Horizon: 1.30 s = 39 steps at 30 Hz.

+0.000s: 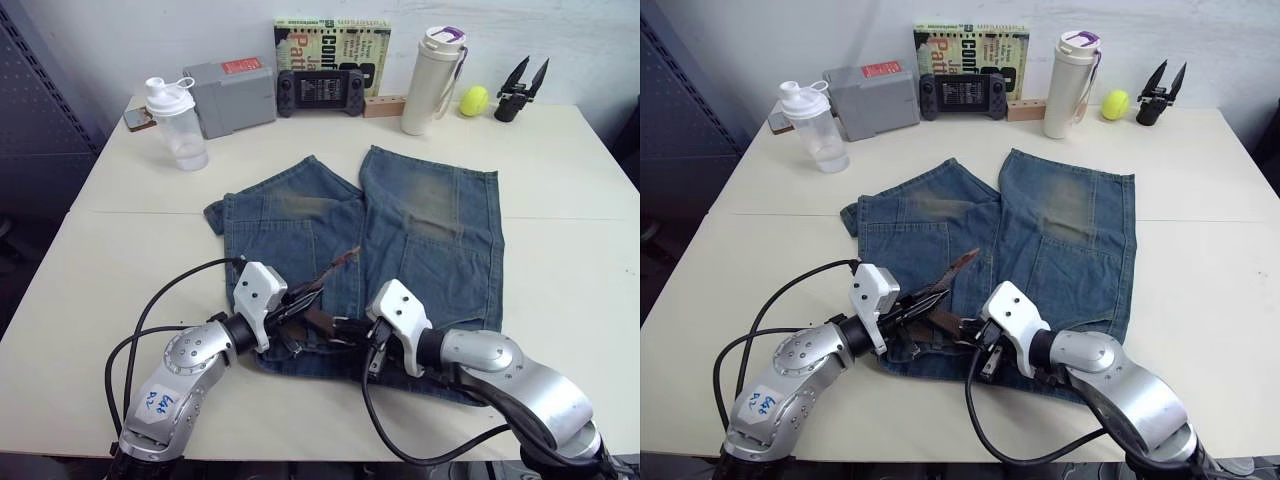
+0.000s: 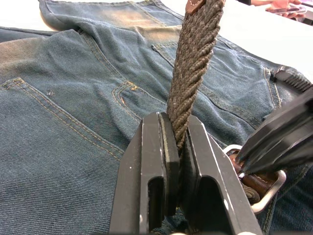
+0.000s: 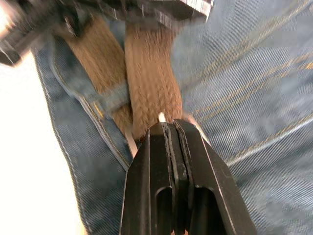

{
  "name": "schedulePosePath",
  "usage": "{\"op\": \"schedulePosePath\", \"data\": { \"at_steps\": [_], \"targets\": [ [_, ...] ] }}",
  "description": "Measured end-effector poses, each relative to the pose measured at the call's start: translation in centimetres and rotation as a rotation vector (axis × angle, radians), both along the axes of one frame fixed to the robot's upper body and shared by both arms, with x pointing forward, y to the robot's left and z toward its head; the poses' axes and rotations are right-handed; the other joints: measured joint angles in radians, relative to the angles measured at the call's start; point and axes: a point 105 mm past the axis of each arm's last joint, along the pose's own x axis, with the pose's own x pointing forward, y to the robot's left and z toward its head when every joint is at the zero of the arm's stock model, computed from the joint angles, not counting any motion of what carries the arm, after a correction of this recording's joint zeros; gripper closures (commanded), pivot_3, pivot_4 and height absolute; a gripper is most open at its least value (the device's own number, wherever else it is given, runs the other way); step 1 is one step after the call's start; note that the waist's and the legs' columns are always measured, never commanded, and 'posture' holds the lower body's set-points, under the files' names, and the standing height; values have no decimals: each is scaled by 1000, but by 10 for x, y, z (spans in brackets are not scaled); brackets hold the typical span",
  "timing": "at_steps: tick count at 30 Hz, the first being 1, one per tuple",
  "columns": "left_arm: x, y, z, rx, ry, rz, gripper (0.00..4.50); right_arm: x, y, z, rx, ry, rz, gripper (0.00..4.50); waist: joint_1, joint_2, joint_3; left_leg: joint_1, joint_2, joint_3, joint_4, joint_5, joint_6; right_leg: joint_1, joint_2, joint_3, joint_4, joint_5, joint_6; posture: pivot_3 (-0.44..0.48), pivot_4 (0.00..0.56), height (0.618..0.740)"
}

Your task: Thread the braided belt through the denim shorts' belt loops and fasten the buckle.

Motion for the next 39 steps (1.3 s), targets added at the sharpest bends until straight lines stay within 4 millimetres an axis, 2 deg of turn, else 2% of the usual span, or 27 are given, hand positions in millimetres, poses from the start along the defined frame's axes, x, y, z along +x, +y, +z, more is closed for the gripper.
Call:
{"op": "schedulePosePath", "data": {
  "at_steps": [14, 20, 26, 29, 37, 39],
  "targets": [
    [0, 1, -1, 4, 2, 3, 4500, 2, 1, -3, -42, -14, 19, 4379, 0, 0, 0, 0, 0, 0, 0, 0, 0, 0, 0, 0, 0, 0, 0, 0, 150, 731],
    [-1, 0, -2, 31, -11, -13, 4500, 6, 5, -4, -99, 2, 42, 4379, -1, 0, 0, 1, 0, 0, 0, 0, 0, 0, 0, 0, 0, 0, 0, 0, 150, 731],
    [-2, -1, 0, 78, -38, -66, 4500, 4, 7, -4, -233, 7, 122, 4379, -1, 0, 0, 1, 0, -1, 0, 0, 0, 1, 0, -1, 0, 0, 0, 0, 150, 731],
    [2, 5, 0, 101, -36, -75, 4500, 5, 10, -5, -254, -6, 135, 4379, -2, 0, -1, 1, 1, -1, 0, 0, 0, 1, 0, -1, 0, 0, 0, 0, 150, 731],
    [-5, 10, 14, 149, -40, -257, 4500, 4, 14, -6, -304, -45, 158, 4379, -4, -1, -2, 2, 1, -1, -1, 0, 0, 1, 0, -1, 0, 0, 0, 0, 150, 731],
    [-4, 17, 14, 171, -24, -289, 4500, 4, 15, -6, -310, -53, 163, 4379, -5, -1, -2, 2, 1, -1, -1, 0, 0, 1, 1, -1, 0, 0, 0, 0, 150, 731]
  ]
}}
